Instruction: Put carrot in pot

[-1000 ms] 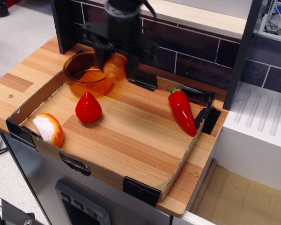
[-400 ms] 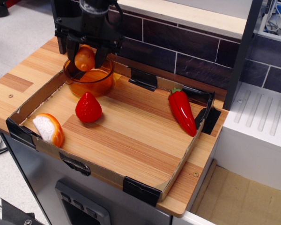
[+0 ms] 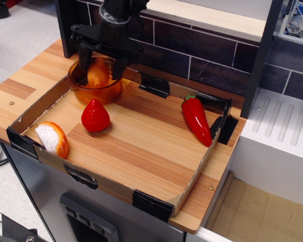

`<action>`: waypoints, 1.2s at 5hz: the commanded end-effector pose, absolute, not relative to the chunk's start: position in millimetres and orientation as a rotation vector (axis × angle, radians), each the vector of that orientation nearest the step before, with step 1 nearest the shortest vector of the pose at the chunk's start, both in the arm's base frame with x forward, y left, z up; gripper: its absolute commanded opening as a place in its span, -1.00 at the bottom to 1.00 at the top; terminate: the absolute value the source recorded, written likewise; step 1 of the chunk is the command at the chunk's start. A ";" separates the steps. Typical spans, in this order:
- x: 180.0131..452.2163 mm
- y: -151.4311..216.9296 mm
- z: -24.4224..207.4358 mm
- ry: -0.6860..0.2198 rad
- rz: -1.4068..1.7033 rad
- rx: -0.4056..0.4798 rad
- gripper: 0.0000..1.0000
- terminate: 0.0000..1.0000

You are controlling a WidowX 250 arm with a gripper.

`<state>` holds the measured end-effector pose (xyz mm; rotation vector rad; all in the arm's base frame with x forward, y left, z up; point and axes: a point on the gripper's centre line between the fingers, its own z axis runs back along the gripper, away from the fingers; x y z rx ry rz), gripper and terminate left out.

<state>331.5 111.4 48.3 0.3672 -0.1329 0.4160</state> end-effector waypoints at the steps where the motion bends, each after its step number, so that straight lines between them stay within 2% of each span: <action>1: 330.7 106.5 79.4 -0.193 0.434 0.340 1.00 -1.00; 3: 320.1 85.7 129.1 -0.195 0.411 0.242 1.00 -1.00; 5: 320.1 85.7 129.1 -0.195 0.411 0.242 1.00 -1.00; 6: 320.1 85.7 129.1 -0.195 0.411 0.242 1.00 1.00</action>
